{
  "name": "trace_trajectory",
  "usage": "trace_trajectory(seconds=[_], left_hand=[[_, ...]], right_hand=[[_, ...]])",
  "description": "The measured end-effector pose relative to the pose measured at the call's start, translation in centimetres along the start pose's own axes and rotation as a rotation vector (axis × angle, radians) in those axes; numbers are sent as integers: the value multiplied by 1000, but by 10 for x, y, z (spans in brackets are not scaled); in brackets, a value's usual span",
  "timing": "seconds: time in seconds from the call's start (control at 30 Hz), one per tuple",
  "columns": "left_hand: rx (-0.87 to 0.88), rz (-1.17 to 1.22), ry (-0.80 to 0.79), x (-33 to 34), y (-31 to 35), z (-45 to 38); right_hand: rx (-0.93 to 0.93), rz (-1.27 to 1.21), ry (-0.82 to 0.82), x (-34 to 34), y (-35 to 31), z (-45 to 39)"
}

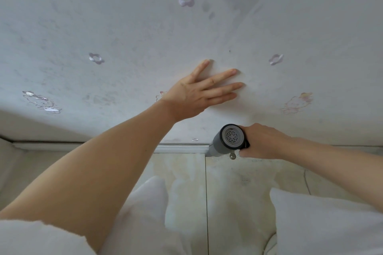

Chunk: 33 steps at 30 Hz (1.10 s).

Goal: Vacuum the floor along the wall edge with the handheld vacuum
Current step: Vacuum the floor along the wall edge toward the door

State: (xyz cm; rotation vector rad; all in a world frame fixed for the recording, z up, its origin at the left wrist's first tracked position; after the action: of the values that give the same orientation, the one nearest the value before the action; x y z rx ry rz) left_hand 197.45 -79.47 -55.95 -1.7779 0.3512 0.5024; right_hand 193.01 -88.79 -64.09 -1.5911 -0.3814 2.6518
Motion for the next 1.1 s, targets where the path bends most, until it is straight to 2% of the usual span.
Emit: trace_trajectory(seconds=[0.3, 0.63, 0.83, 1.0, 1.1], left_hand=[[-23, -59, 13, 4, 2, 1], [-19, -74, 23, 4, 2, 2], [14, -67, -17, 2, 2, 3], [-15, -14, -131, -6, 3, 2], [-33, -8, -141, -9, 1, 2]], right_hand=[[-1, -3, 81, 15, 14, 12], [-20, -149, 68, 29, 28, 16], [-45, -199, 58, 33, 21, 10], [-43, -193, 66, 31, 22, 13], [-19, -152, 70, 26, 24, 18]])
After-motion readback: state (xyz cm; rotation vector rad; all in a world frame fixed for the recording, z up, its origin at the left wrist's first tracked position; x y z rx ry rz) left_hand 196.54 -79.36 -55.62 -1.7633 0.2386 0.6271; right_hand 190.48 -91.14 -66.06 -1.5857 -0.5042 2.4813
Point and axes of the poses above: each hand's wrist, its own z-axis away from the middle knuckle, its own x-axis out of the palm, y = z × x, the point moved 10 cm from there along -z, towards the middle knuckle, and after that the axes turned 1 degree about z, right-handed, at the moved point
